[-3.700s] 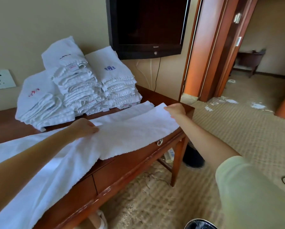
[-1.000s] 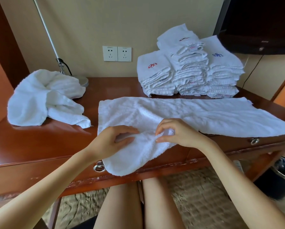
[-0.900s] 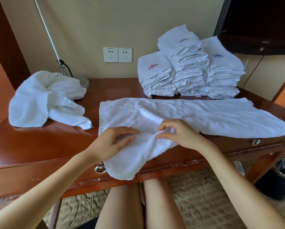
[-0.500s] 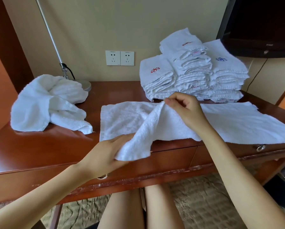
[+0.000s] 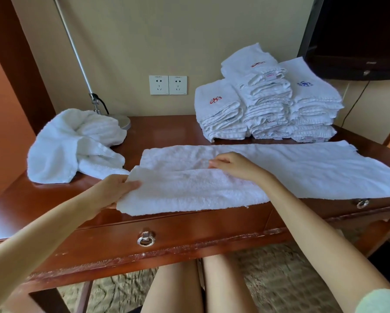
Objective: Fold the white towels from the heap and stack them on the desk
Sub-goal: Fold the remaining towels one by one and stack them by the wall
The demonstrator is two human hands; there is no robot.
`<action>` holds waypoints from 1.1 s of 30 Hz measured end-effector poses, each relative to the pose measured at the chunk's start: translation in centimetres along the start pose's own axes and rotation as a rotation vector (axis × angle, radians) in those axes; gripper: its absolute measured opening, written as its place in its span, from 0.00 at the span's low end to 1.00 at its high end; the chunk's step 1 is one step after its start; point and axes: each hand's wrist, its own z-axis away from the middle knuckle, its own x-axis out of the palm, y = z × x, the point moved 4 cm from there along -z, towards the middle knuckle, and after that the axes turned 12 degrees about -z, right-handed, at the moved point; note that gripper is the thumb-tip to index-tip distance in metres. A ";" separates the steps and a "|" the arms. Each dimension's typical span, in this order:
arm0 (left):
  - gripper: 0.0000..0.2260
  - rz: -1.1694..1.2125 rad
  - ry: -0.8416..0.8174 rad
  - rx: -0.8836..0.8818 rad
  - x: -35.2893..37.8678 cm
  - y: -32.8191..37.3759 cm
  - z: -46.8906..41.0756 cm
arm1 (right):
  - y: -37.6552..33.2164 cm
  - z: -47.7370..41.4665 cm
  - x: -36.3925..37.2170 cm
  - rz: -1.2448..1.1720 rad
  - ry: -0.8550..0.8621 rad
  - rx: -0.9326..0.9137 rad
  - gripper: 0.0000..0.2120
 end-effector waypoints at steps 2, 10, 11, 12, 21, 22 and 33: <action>0.11 -0.178 0.127 0.051 -0.3 0.6 -0.4 | 0.9 0.6 -1.2 -0.016 0.011 0.024 0.16; 0.15 -0.713 0.371 0.136 0.7 1.8 -0.4 | 3.4 2.8 -2.1 0.026 0.116 -0.050 0.06; 0.15 -0.681 0.380 0.131 0.5 1.7 -0.4 | 3.2 2.6 -2.2 -0.005 0.127 -0.066 0.05; 0.16 -0.645 0.389 0.117 0.2 1.5 -0.2 | 3.0 2.3 -2.3 -0.051 0.155 -0.085 0.05; 0.25 -0.998 0.542 0.215 0.8 1.8 1.1 | 3.4 1.5 -2.4 0.084 0.170 -0.041 0.05; 0.27 -1.022 0.575 0.284 0.9 1.9 1.0 | 3.1 1.5 -2.4 0.127 0.188 -0.069 0.05; 0.50 -0.950 0.091 0.447 5.6 2.9 -3.1 | -3.6 -0.3 6.7 0.180 -0.183 -0.236 0.23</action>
